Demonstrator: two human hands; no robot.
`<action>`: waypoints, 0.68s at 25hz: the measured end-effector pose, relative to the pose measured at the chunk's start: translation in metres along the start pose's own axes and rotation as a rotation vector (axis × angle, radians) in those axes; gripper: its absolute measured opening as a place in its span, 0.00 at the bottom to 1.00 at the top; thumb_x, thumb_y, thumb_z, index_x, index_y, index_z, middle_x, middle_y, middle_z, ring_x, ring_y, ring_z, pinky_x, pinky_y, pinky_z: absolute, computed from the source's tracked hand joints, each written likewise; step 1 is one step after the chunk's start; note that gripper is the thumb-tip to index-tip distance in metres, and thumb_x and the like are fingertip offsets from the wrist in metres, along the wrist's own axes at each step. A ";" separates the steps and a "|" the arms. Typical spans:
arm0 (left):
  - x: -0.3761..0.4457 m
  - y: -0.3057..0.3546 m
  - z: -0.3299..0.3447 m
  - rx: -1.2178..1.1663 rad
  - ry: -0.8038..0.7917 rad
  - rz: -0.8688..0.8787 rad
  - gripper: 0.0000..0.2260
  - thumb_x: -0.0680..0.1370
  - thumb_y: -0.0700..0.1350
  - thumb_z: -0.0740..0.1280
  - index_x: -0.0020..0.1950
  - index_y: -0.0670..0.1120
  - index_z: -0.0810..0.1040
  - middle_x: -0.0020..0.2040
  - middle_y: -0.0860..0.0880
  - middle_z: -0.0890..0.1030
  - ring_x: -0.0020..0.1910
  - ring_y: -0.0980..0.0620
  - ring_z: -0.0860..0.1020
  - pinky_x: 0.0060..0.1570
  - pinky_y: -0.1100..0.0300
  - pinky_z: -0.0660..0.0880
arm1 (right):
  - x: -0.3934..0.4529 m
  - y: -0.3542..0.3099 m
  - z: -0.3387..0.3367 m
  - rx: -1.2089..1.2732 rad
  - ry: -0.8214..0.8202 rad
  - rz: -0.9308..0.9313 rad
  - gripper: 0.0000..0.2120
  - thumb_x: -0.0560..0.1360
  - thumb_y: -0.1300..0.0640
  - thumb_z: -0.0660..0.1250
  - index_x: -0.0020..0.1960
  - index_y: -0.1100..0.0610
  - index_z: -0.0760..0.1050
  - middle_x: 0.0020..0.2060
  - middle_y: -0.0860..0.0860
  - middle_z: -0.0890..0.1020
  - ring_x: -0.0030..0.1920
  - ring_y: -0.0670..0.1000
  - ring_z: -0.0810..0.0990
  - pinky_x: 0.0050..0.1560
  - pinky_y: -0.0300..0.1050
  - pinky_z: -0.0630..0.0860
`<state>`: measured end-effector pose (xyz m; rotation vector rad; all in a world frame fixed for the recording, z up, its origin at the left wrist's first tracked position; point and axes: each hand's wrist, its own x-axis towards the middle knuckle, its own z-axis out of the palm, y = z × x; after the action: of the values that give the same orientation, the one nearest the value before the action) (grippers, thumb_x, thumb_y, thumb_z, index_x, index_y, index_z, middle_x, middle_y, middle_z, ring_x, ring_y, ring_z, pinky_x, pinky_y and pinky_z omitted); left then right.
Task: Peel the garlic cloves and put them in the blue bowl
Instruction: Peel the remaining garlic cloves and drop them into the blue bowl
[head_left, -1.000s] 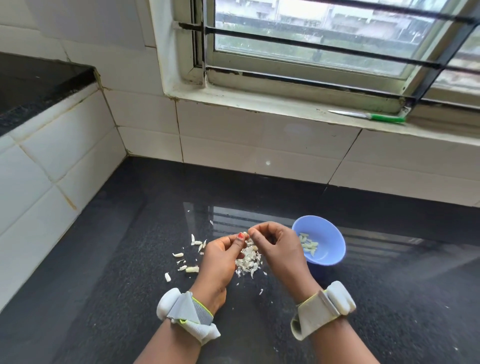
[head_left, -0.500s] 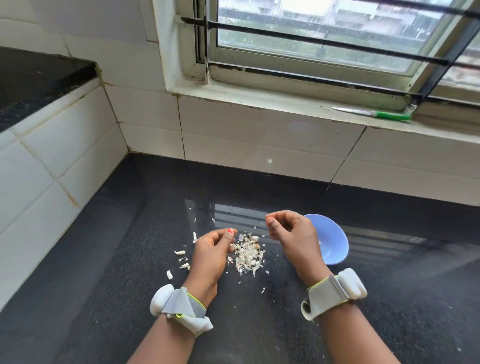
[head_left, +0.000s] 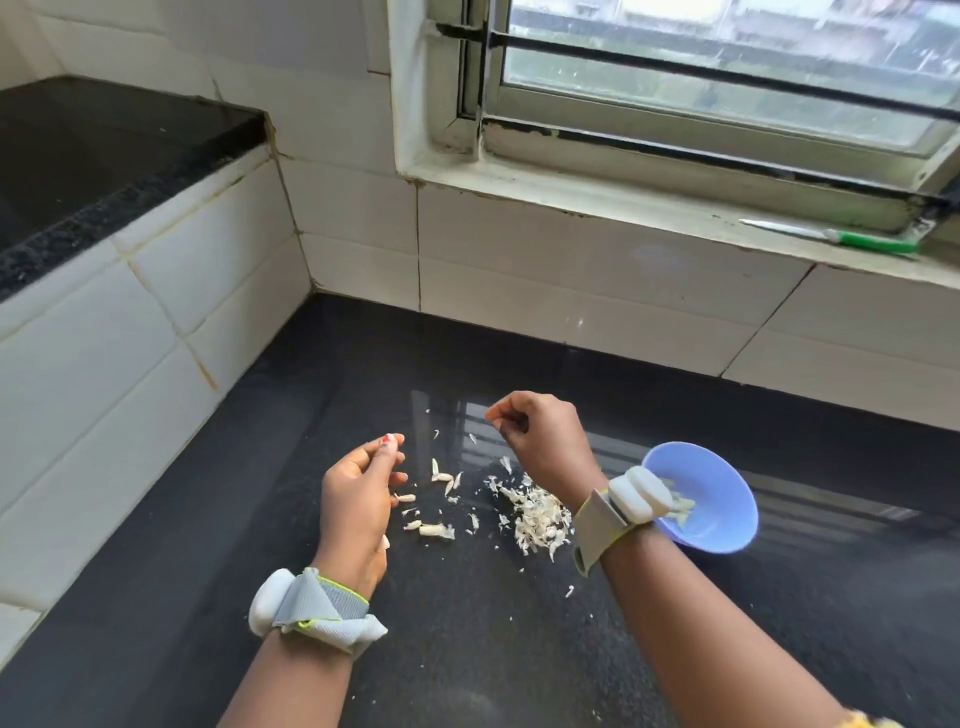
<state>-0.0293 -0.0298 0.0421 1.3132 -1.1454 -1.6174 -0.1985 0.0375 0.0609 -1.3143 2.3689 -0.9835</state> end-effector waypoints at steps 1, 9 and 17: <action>0.001 0.000 -0.002 0.003 0.008 -0.001 0.07 0.79 0.43 0.63 0.49 0.48 0.81 0.39 0.53 0.77 0.35 0.57 0.74 0.29 0.67 0.69 | 0.000 -0.002 0.003 -0.016 -0.022 -0.016 0.09 0.76 0.65 0.67 0.48 0.54 0.83 0.40 0.45 0.80 0.38 0.41 0.75 0.39 0.25 0.67; 0.010 -0.003 -0.020 0.030 0.045 0.006 0.07 0.79 0.44 0.63 0.49 0.49 0.81 0.40 0.54 0.78 0.37 0.56 0.74 0.34 0.63 0.68 | -0.001 -0.014 0.033 -0.244 -0.236 -0.182 0.13 0.77 0.65 0.61 0.55 0.55 0.81 0.52 0.52 0.81 0.54 0.53 0.78 0.50 0.41 0.70; 0.008 -0.004 -0.029 0.049 0.038 0.003 0.07 0.80 0.43 0.63 0.48 0.49 0.81 0.41 0.53 0.78 0.37 0.56 0.74 0.35 0.63 0.69 | -0.019 0.000 0.017 0.194 0.139 0.061 0.09 0.74 0.65 0.69 0.46 0.53 0.84 0.42 0.49 0.85 0.43 0.47 0.82 0.48 0.34 0.75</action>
<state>-0.0023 -0.0415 0.0331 1.3674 -1.1706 -1.5644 -0.1791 0.0453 0.0464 -1.1302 2.3263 -1.2882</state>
